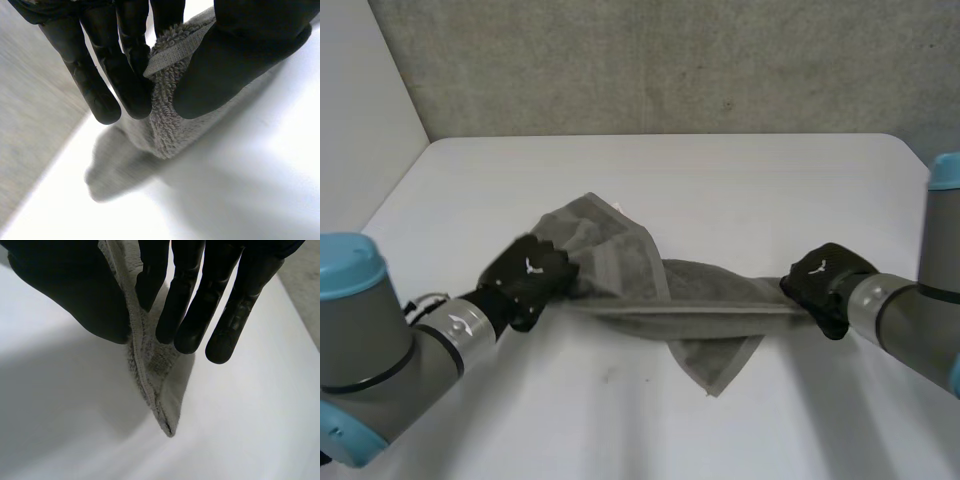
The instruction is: Fold the towel.
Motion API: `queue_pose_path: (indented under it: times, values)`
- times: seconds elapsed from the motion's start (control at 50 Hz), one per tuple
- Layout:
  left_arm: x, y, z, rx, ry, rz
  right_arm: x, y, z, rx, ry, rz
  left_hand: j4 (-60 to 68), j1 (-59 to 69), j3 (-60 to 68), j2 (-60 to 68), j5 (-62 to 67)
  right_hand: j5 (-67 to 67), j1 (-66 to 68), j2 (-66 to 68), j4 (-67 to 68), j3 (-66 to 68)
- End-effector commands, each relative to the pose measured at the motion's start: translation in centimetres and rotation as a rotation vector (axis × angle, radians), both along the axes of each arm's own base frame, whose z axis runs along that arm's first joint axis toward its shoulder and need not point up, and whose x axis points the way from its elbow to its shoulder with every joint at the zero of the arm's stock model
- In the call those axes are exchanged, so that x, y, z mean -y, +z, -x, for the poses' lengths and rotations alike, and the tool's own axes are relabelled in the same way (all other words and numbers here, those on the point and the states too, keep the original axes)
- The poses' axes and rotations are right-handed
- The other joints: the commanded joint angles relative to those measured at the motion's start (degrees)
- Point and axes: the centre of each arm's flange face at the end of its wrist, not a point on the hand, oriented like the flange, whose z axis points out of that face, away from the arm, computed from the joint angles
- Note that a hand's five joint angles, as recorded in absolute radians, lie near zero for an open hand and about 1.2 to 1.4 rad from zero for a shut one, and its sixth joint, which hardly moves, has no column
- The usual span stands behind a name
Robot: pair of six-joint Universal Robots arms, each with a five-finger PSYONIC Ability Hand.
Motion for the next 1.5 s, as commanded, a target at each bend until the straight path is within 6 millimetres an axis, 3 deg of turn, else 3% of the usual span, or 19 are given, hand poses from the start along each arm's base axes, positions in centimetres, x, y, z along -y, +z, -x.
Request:
queue_pose_path:
  times: [0.02, 0.12, 0.14, 0.16, 0.18, 0.2, 0.22, 0.26, 0.36, 0.44, 0.48, 0.5, 0.54, 0.6, 0.64, 0.86, 0.98, 1.3, 1.5]
  values:
    - [3.2, -2.2, 0.8, 0.108, 0.011, -0.031, 2.8, -0.1, -3.4, -0.028, 0.060, 0.092, 10.3, 12.7, 10.4, 10.5, 11.4, 13.3, 24.2, 12.6, 11.7, 12.1]
    - [8.2, 4.2, 2.8, 0.025, 0.069, 0.237, 7.5, 4.7, -5.4, 0.064, 0.006, 0.364, 10.3, 12.7, 10.4, 10.5, 11.4, 13.3, 24.2, 12.6, 11.7, 12.1]
    - [9.7, 7.4, 3.7, -0.028, 0.091, 0.351, 9.0, 7.5, -6.1, 0.129, -0.013, 0.501, 10.3, 12.7, 10.4, 10.5, 11.4, 13.3, 24.2, 12.6, 11.7, 12.1]
    - [9.7, 7.4, 3.7, -0.028, 0.091, 0.352, 10.5, 10.7, -6.6, 0.206, -0.035, 0.654, 10.3, 12.7, 10.4, 10.5, 11.4, 13.3, 24.2, 12.6, 11.7, 12.1]
    - [11.0, 11.0, 4.3, -0.093, 0.119, 0.473, 10.5, 10.7, -6.6, 0.207, -0.036, 0.656, 10.3, 12.7, 10.4, 10.5, 11.4, 13.3, 24.2, 12.6, 11.7, 12.1]
    - [12.2, 15.0, 4.5, -0.169, 0.160, 0.602, 11.5, 14.0, -7.0, 0.281, -0.057, 0.817, 10.3, 12.7, 10.4, 10.5, 11.4, 13.3, 24.2, 12.6, 11.7, 12.1]
    - [12.2, 15.1, 4.5, -0.170, 0.161, 0.603, 11.5, 14.0, -7.0, 0.281, -0.057, 0.818, 10.3, 12.7, 10.4, 10.5, 11.4, 13.3, 24.2, 12.6, 11.7, 12.1]
    - [13.2, 22.1, 4.0, -0.322, 0.270, 0.800, 12.2, 19.7, -7.0, 0.408, -0.102, 1.106, 10.3, 12.7, 10.4, 10.5, 11.4, 13.3, 24.2, 12.6, 11.7, 12.1]
    - [12.9, 26.6, 2.7, -0.432, 0.374, 0.894, 10.6, 23.8, -6.6, 0.505, -0.100, 1.278, 10.3, 12.7, 10.4, 10.5, 11.4, 13.3, 24.2, 12.6, 11.7, 12.1]
    - [12.4, 25.1, 2.2, -0.383, 0.393, 0.813, 9.6, 22.2, -7.3, 0.489, -0.056, 1.210, 10.3, 12.7, 10.4, 10.5, 11.4, 13.3, 24.2, 12.6, 11.7, 12.1]
    - [11.9, 20.6, 1.4, -0.284, 0.405, 0.659, 8.3, 19.6, -8.0, 0.476, 0.000, 1.115, 10.3, 12.7, 10.4, 10.5, 11.4, 13.3, 24.2, 12.6, 11.7, 12.1]
    - [11.9, 20.5, 1.4, -0.284, 0.405, 0.658, 8.3, 19.6, -8.0, 0.476, 0.000, 1.115, 10.3, 12.7, 10.4, 10.5, 11.4, 13.3, 24.2, 12.6, 11.7, 12.1]
    - [10.9, 15.3, 0.8, -0.193, 0.408, 0.512, 7.4, 16.2, -7.8, 0.453, 0.026, 1.003, 10.3, 12.7, 10.4, 10.5, 11.4, 13.3, 24.2, 12.6, 11.7, 12.1]
    - [10.2, 12.7, 0.5, -0.151, 0.405, 0.439, 7.1, 14.3, -7.7, 0.438, 0.034, 0.943, 10.3, 12.7, 10.4, 10.5, 11.4, 13.3, 24.2, 12.6, 11.7, 12.1]
    - [8.5, 7.9, -0.1, -0.077, 0.401, 0.315, 6.3, 10.1, -7.3, 0.391, 0.040, 0.819, 10.3, 12.7, 10.4, 10.5, 11.4, 13.3, 24.2, 12.6, 11.7, 12.1]
    - [3.6, -1.7, -0.3, 0.064, 0.354, 0.075, 3.0, -2.5, -5.4, 0.189, 0.030, 0.395, 10.3, 12.7, 10.4, 10.5, 11.4, 13.3, 24.2, 12.6, 11.7, 12.1]
    - [1.6, -1.9, 0.3, 0.074, 0.317, 0.040, 2.3, -3.6, -4.7, 0.165, 0.018, 0.334, 8.5, 10.9, 8.6, 8.7, 9.6, 13.3, 24.2, 12.6, 11.7, 12.1]
    - [-0.4, 3.3, -0.4, 0.019, 0.289, 0.129, 3.1, -3.3, -0.4, 0.153, -0.079, 0.321, -29.4, -26.9, -29.2, -29.2, -28.2, 13.3, 24.2, 12.6, 11.7, 12.1]
    - [-1.6, 5.5, 0.3, -0.028, 0.139, 0.135, 3.3, -3.5, -0.4, 0.166, -0.065, 0.330, -29.6, -27.1, -29.4, -29.4, -28.4, 13.3, 24.2, 12.6, 11.7, 12.1]
